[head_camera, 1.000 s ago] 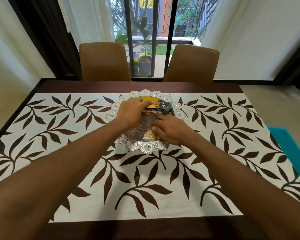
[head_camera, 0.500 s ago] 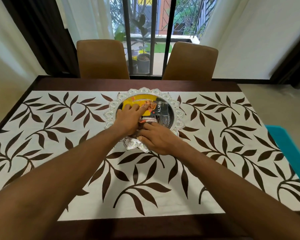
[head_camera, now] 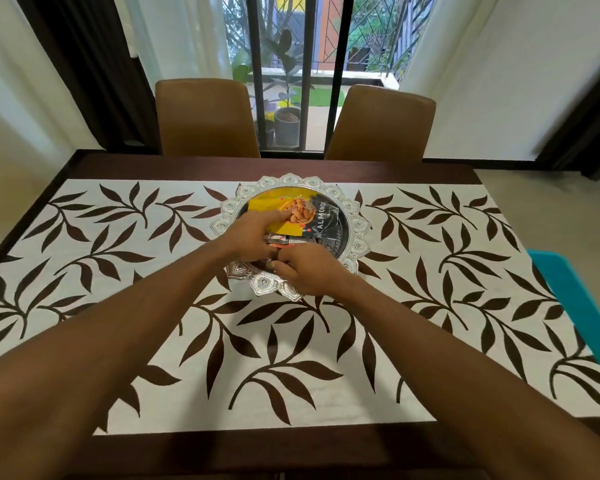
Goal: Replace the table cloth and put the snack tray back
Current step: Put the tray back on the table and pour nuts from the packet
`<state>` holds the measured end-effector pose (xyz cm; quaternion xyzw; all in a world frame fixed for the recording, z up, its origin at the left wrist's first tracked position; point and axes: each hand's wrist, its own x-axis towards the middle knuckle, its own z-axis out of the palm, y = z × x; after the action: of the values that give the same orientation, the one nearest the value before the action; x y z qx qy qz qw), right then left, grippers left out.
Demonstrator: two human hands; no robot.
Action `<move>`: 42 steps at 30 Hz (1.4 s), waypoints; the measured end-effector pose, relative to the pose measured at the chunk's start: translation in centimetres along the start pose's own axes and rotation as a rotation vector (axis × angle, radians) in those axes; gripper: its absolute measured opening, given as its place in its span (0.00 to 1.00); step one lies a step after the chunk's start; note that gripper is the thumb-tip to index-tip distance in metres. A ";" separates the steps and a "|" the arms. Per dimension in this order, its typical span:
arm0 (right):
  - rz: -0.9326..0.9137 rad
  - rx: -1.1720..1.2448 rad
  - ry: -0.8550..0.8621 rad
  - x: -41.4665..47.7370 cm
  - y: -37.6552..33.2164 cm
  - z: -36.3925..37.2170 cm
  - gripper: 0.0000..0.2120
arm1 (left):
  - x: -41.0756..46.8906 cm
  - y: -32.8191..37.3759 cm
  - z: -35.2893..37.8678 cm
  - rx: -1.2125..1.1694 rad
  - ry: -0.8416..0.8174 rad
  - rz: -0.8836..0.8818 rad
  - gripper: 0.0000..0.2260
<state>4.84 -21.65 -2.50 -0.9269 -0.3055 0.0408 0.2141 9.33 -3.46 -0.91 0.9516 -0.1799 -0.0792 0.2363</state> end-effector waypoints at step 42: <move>-0.030 0.160 0.408 -1.7 -11.4 2.0 0.21 | -11.9 10.6 3.6 -2.440 0.680 -0.227 0.18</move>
<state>-3.18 -13.69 0.42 -0.8913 -0.2655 -0.1269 0.3450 -5.71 -9.20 1.73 0.0996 0.1610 0.0349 0.9813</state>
